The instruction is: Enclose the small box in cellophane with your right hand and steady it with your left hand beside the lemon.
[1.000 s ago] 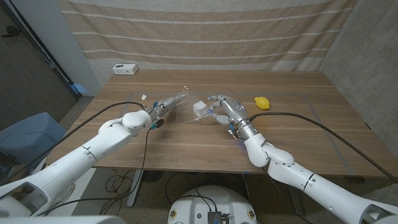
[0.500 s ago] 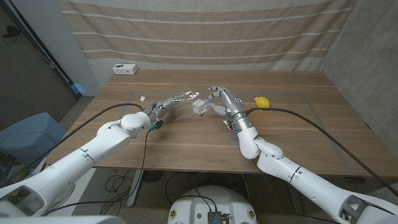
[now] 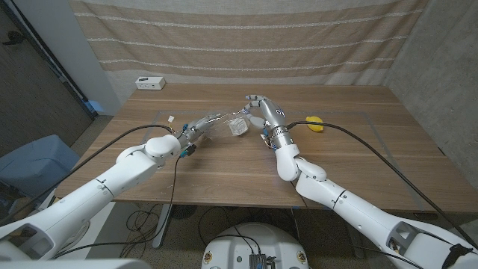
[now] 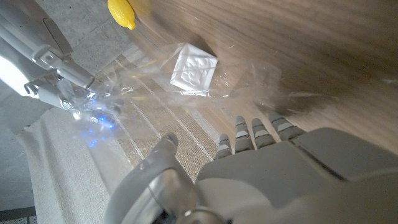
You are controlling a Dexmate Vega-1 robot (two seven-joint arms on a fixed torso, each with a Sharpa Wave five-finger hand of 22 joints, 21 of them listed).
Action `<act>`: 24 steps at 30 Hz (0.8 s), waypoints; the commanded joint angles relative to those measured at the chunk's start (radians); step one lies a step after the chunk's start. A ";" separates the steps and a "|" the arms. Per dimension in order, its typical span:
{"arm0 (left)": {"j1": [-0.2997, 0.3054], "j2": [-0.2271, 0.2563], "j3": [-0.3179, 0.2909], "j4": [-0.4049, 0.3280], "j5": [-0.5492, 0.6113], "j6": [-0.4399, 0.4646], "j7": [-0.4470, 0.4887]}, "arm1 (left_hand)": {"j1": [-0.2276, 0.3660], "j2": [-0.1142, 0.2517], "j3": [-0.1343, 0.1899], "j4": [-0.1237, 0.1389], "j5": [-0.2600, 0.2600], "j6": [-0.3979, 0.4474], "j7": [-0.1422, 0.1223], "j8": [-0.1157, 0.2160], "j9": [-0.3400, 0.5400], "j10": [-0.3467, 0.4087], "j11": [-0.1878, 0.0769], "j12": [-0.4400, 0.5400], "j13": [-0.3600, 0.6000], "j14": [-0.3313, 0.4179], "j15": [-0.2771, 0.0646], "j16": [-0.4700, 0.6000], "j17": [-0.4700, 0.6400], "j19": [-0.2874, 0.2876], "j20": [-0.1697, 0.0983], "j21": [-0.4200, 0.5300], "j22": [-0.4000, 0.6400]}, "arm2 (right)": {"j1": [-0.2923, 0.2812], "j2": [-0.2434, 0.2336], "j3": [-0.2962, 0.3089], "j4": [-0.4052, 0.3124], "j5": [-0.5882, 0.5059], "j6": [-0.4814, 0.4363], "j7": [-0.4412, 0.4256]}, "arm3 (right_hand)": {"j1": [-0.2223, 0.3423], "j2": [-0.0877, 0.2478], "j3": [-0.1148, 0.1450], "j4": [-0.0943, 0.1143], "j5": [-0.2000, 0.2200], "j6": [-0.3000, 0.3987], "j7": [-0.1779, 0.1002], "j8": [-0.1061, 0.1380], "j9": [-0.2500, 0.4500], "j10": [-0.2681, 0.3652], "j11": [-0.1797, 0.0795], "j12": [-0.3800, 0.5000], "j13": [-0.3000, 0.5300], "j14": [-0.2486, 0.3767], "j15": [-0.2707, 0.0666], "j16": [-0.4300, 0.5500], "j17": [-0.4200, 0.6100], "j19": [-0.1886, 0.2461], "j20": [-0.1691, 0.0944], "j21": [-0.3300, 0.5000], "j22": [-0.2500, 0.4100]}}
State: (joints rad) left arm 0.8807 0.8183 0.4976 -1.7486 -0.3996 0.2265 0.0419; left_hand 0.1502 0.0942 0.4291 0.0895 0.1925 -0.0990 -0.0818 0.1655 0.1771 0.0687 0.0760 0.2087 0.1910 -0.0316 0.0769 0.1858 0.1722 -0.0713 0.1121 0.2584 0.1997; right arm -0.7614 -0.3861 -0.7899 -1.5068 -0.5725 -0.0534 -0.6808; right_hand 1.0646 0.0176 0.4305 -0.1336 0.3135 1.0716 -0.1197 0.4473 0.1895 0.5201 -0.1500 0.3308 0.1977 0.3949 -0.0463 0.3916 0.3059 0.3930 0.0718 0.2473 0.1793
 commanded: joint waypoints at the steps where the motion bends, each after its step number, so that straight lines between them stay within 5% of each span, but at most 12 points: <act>1: 0.025 0.000 -0.017 0.007 0.009 -0.073 0.017 | -0.012 -0.013 -0.012 0.002 0.004 -0.016 -0.013 0.009 0.000 0.007 0.012 0.006 0.000 0.020 0.003 0.008 0.003 0.015 0.033 0.003 0.001 | 0.096 0.076 -0.052 0.088 0.023 -0.043 0.013 | 0.002 0.007 0.003 -0.001 -0.003 0.006 0.010 -0.001 0.002 0.008 0.007 -0.007 0.005 0.010 -0.076 -0.003 0.002 -0.001 0.007 -0.006 0.003; 12: 0.071 0.006 -0.057 -0.002 -0.015 -0.119 0.038 | -0.022 -0.030 -0.024 0.001 0.006 -0.032 -0.016 0.009 0.000 0.021 0.021 0.010 0.000 0.036 0.011 0.009 0.004 0.030 0.045 0.007 0.001 | 0.214 0.161 -0.124 0.243 0.031 -0.054 0.021 | 0.002 0.009 0.001 -0.003 -0.008 0.007 0.010 -0.003 0.002 0.012 0.006 -0.013 0.005 0.007 -0.076 -0.005 0.005 -0.003 0.008 -0.010 0.003; 24: 0.083 0.008 -0.069 0.022 -0.050 -0.113 0.023 | -0.030 -0.036 -0.031 0.001 0.009 -0.050 -0.020 0.008 0.000 0.010 0.033 0.004 0.001 0.029 0.021 0.003 0.004 0.023 0.054 0.002 0.000 | 0.360 0.288 -0.217 0.509 0.033 -0.044 -0.055 | 0.004 0.010 -0.003 -0.007 -0.013 0.009 0.014 -0.004 0.003 0.024 0.005 -0.015 0.005 0.011 -0.076 -0.003 0.007 -0.001 0.008 -0.011 0.003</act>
State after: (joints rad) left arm 0.9478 0.8238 0.4428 -1.7447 -0.4240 0.1218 0.0716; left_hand 0.1211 0.0658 0.4012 0.0899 0.1963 -0.1400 -0.1014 0.1742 0.1771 0.0818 0.1034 0.2156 0.1910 0.0001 0.0880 0.1892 0.1748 -0.0485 0.1562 0.2584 0.1998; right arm -0.5212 -0.1952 -0.9263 -1.1960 -0.5371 -0.0986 -0.6851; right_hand 1.0647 0.0175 0.4265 -0.1378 0.3057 1.0771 -0.1143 0.4436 0.1890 0.5327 -0.1445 0.3211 0.1977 0.3948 -0.0462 0.3878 0.3112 0.3875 0.0772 0.2397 0.1792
